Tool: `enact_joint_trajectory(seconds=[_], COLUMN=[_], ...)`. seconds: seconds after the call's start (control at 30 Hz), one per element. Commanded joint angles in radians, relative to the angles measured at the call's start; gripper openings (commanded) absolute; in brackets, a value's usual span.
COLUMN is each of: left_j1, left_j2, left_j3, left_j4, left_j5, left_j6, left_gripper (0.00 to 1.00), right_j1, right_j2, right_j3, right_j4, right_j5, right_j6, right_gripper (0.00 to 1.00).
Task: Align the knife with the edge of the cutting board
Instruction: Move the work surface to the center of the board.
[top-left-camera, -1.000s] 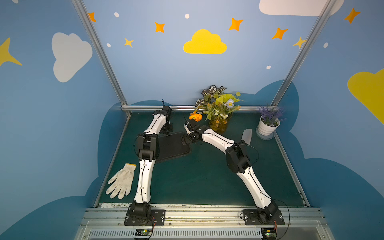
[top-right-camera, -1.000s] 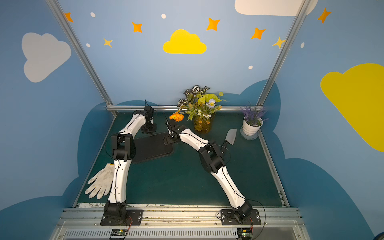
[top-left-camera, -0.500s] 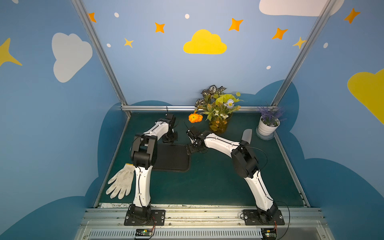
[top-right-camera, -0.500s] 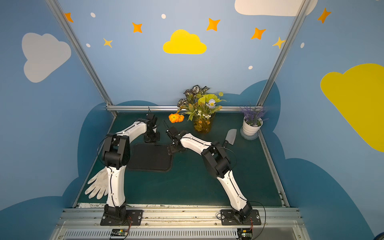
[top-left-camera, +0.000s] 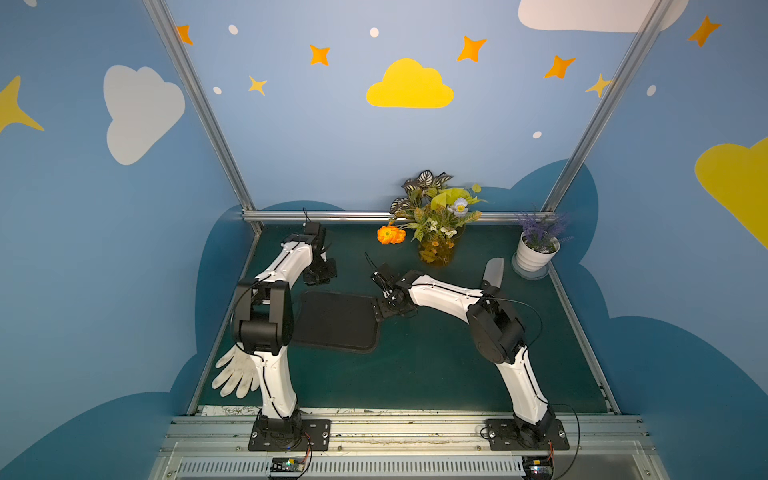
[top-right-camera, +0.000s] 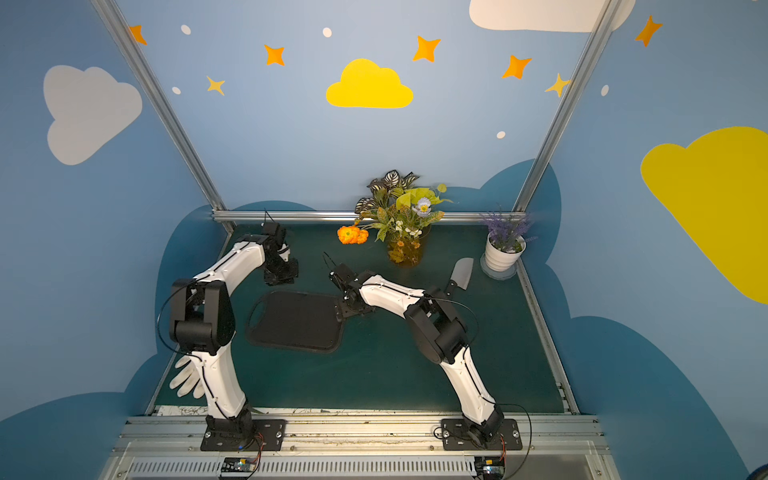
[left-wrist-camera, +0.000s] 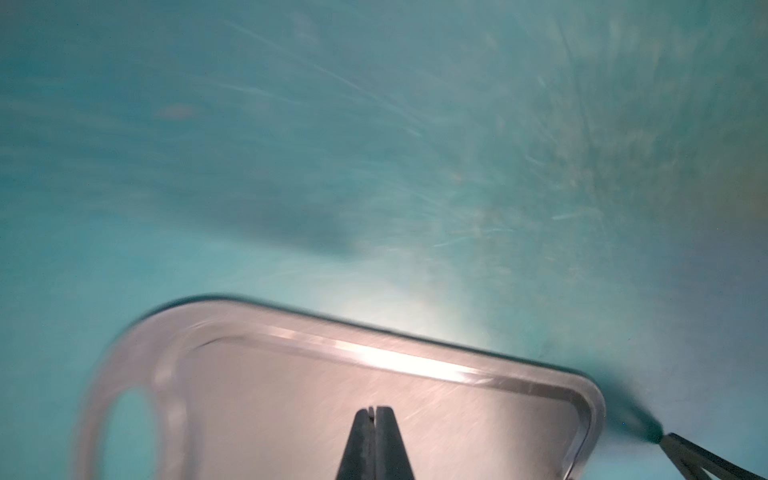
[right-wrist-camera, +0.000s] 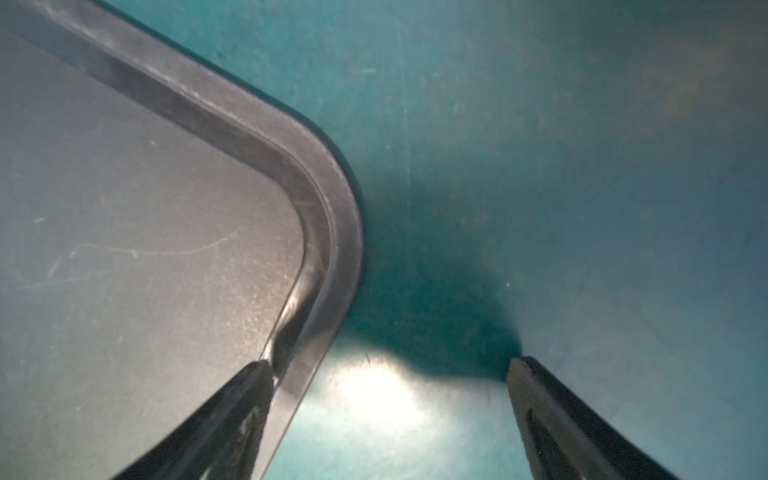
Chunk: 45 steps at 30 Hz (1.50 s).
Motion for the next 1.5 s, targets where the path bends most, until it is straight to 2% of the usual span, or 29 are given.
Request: enact_joint_trajectory(seconds=[0.0, 0.33, 0.53, 0.7, 0.83, 1.2, 1.47], left_j1=[0.061, 0.244, 0.341, 0.379, 0.382, 0.381, 0.317], left_j2=[-0.047, -0.147, -0.144, -0.11, -0.089, -0.021, 0.0], left_j3=[-0.069, -0.276, -0.311, -0.315, -0.329, -0.335, -0.335], left_j4=[0.0, 0.079, 0.097, 0.108, 0.122, 0.119, 0.087], left_j5=[0.019, -0.017, 0.014, 0.026, 0.066, 0.057, 0.013], left_j6=[0.0, -0.018, -0.035, -0.048, -0.052, -0.05, -0.037], left_gripper=[0.03, 0.03, 0.03, 0.03, 0.03, 0.03, 0.03], right_j1=[0.014, 0.05, 0.061, 0.067, 0.069, 0.067, 0.068], right_j2=[-0.032, -0.091, -0.115, -0.118, -0.122, -0.114, -0.113], right_j3=[-0.033, -0.075, -0.127, -0.147, -0.16, -0.174, -0.18], right_j4=[-0.013, 0.04, 0.082, 0.093, 0.101, 0.113, 0.124], right_j5=[-0.024, -0.059, -0.06, -0.063, -0.056, -0.06, -0.061], right_j6=[0.039, 0.097, 0.123, 0.128, 0.128, 0.128, 0.133], right_gripper=[0.94, 0.94, 0.94, 0.94, 0.94, 0.94, 0.94])
